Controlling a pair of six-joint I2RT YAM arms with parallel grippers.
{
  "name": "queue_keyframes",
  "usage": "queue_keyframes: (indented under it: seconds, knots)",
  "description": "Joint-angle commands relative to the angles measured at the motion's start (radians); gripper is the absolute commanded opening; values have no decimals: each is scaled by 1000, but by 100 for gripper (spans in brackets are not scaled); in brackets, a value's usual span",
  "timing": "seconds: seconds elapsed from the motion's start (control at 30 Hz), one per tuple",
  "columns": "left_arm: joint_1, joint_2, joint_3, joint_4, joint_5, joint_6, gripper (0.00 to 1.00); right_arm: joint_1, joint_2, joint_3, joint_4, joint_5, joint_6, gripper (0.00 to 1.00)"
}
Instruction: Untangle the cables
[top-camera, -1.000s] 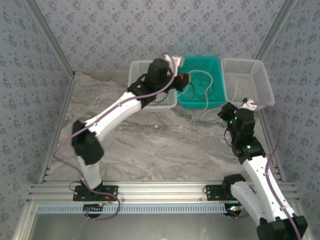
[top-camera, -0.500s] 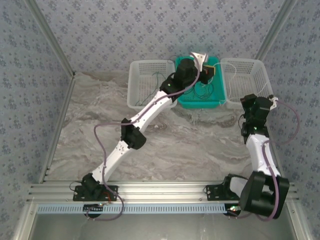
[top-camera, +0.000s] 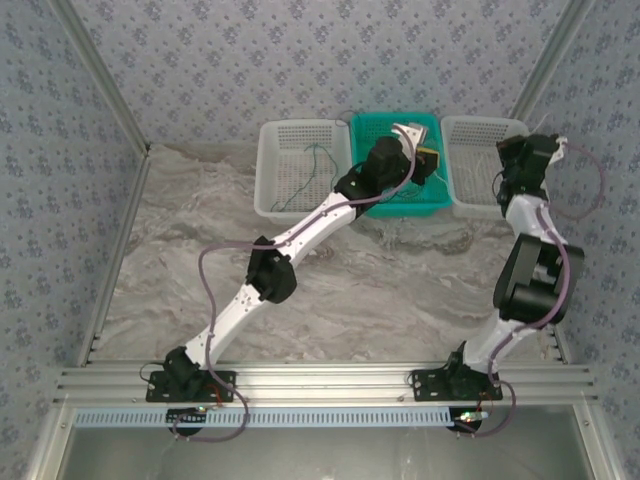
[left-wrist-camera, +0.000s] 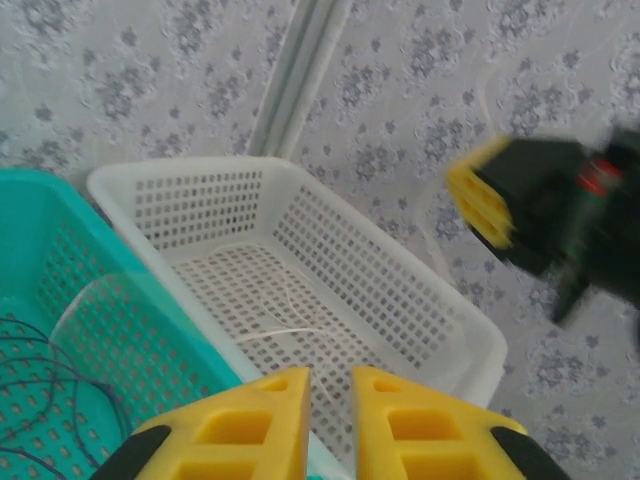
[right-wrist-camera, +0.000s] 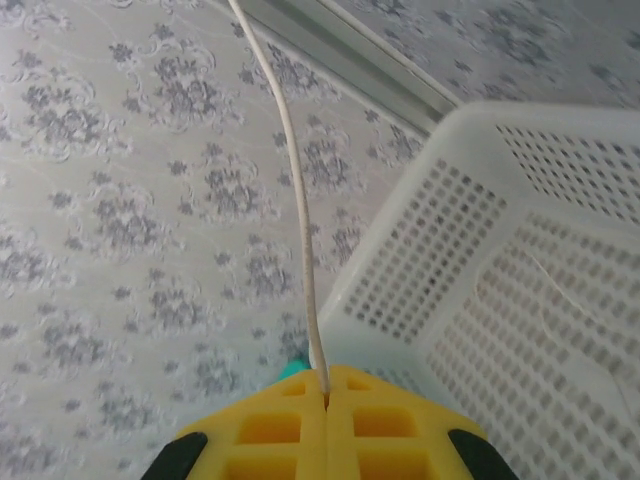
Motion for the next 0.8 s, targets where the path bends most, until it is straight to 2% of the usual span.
queue_keyframes:
  seconds: [0.0,0.03,0.07,0.13,0.27,0.3,0.43,0.53,0.63,0.7,0.77]
  knots:
    - [-68,-14,-16,-39,-21,23,24,-1,147,211,-160,9,-155,0]
    - [-75,-14,-24,-45,-26,17,27,-1,192,287,-232,-1,-199,0]
    - [-81,-14,-33,-53,-24,9,30,0,239,355,-300,-1,-250,6]
    - [-91,-14,-37,-78,-15,1,38,-1,306,441,-390,11,-298,30]
    - [-98,-51,-41,-148,14,-2,51,1,349,536,-516,9,-340,94]
    - [-99,-69,-48,-155,19,-1,54,7,342,548,-543,14,-360,100]
    - [-101,-169,-104,-137,35,22,63,62,300,580,-637,40,-469,100]
    - [-101,-286,-227,-98,31,65,67,105,258,548,-674,62,-494,100]
    - [-92,-466,-517,54,-1,104,69,151,261,537,-703,-43,-548,100]
    - [-78,-603,-769,207,-27,117,72,206,297,594,-797,36,-633,100]
    - [-62,-712,-931,261,-52,135,74,250,340,649,-858,101,-685,100]
